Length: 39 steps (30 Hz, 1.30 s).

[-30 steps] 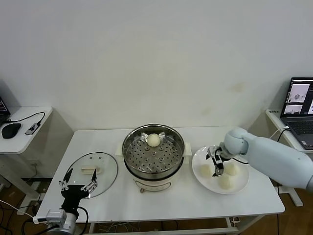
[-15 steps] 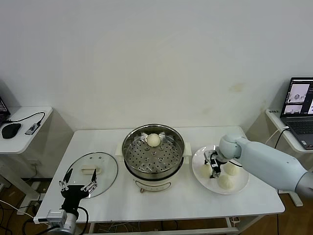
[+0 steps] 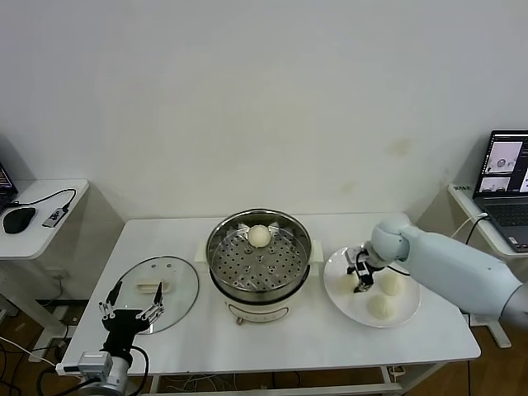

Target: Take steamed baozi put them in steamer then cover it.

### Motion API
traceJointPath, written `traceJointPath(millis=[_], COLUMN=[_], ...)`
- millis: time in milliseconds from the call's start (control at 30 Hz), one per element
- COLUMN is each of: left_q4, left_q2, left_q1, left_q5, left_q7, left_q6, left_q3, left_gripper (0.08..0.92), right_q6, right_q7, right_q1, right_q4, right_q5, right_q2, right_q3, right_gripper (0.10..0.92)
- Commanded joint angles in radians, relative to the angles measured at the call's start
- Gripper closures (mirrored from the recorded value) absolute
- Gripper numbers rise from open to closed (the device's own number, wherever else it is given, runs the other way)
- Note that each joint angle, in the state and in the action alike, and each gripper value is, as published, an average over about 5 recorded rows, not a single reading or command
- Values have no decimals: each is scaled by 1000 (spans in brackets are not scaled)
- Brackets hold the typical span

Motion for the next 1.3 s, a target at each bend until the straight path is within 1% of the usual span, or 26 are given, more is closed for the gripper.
traceJointPath(millis=[33, 167, 300, 433, 633, 767, 933, 1067, 1300], left_q4=[8, 18, 23, 23, 21, 20, 25, 27, 31], left_q2=[4, 15, 24, 23, 28, 30, 23, 18, 16], left_q1=[-6, -11, -12, -12, -15, -17, -15, -14, -14], left_q5=[1, 2, -1, 0, 0, 0, 5, 9, 13], left_q7=[0, 0, 0, -1, -1, -1, -1, -1, -2], left_q6=[0, 0, 0, -1, -1, 0, 0, -1, -5], left_q3=[5, 5, 6, 7, 1, -3, -2, 0, -2], left_gripper=[177, 177, 177, 177, 177, 177, 177, 177, 177], right_q6=[-18, -48, -97, -169, -271, -325, -381, -415, -431], right_q7=[-33, -34, -14, 25, 96, 135, 175, 207, 256], right_q1=[311, 513, 636, 659, 589, 523, 457, 407, 345], right_q4=[53, 71, 90, 106, 119, 95, 65, 49, 15], right_q5=[164, 253, 355, 454, 562, 592, 614, 618, 613], right_q2=[-44, 8, 86, 172, 322, 414, 491, 529, 569], right_q3=[-104, -206, -269, -281, -308, -298, -290, -297, -291], right_gripper=[484, 479, 474, 472, 465, 465, 465, 465, 465])
